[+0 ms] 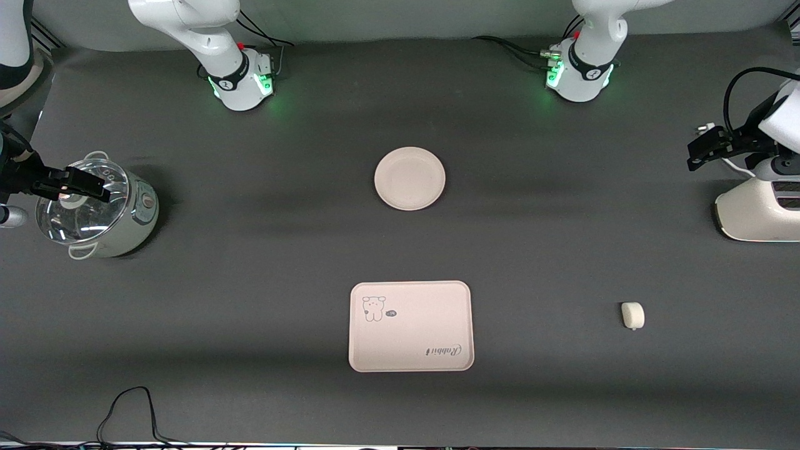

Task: Place bun in plate and plate on tray
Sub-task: 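Move the left gripper down toward the cream bun beside the tray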

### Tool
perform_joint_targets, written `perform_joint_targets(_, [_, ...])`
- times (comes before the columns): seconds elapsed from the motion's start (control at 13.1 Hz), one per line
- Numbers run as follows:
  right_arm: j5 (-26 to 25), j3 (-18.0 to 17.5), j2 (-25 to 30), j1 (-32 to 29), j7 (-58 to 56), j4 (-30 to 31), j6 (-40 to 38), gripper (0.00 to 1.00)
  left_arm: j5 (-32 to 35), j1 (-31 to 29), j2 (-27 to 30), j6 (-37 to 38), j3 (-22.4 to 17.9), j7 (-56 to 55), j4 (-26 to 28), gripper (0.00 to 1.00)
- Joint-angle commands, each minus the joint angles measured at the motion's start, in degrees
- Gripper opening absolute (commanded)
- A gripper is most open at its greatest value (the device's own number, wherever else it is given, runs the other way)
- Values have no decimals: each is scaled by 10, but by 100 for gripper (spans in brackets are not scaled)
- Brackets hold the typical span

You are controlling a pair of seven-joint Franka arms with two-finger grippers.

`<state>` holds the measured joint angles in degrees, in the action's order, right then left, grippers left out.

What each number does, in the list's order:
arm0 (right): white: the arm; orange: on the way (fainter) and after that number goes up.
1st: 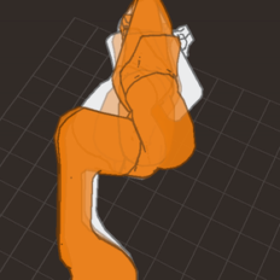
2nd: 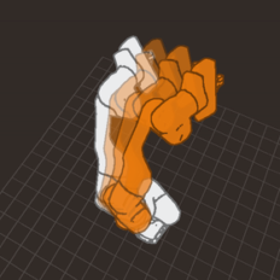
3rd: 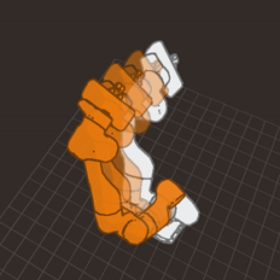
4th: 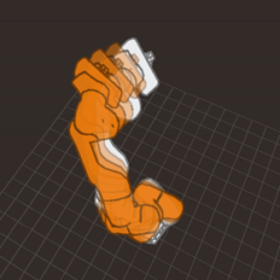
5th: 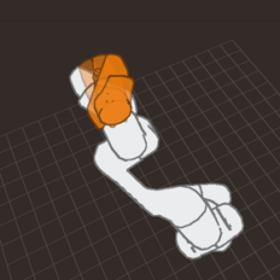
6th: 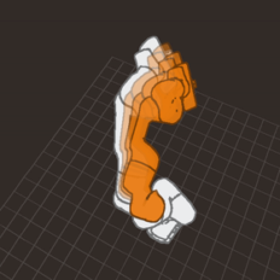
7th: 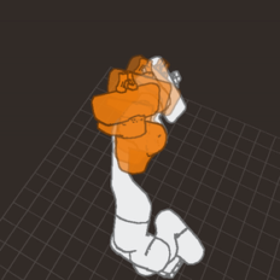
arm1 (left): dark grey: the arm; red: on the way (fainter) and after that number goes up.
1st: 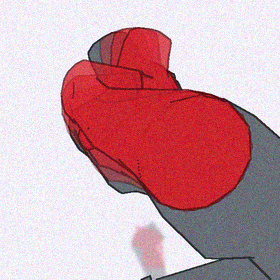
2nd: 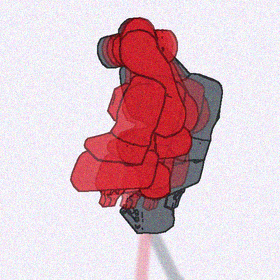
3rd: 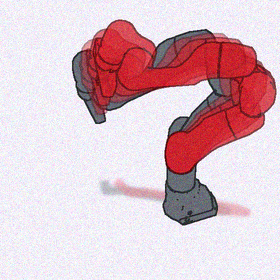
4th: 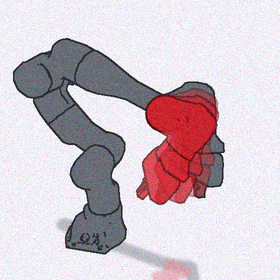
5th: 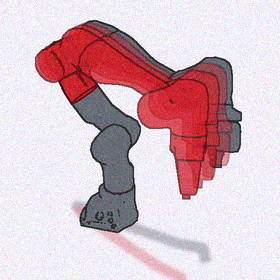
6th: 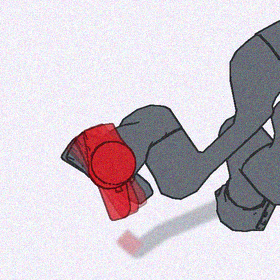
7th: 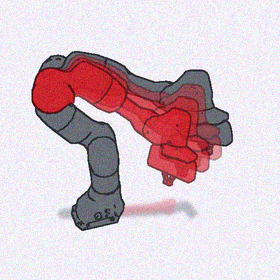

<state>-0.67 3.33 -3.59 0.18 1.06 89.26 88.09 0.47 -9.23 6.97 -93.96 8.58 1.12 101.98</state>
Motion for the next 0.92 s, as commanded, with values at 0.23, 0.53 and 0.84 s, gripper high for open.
perform_joint_targets(0.23, [-5,1,2,2,1,2,5,100,-8,4,-8,14,-5,8,-20,100])
perform_joint_targets(0.53, [-5,1,2,2,1,2,5,100,-8,4,-19,4,-6,10,-20,100])
perform_joint_targets(0.84, [-5,1,2,2,1,2,5,100,-3,-1,-122,-11,-7,9,-118,100])
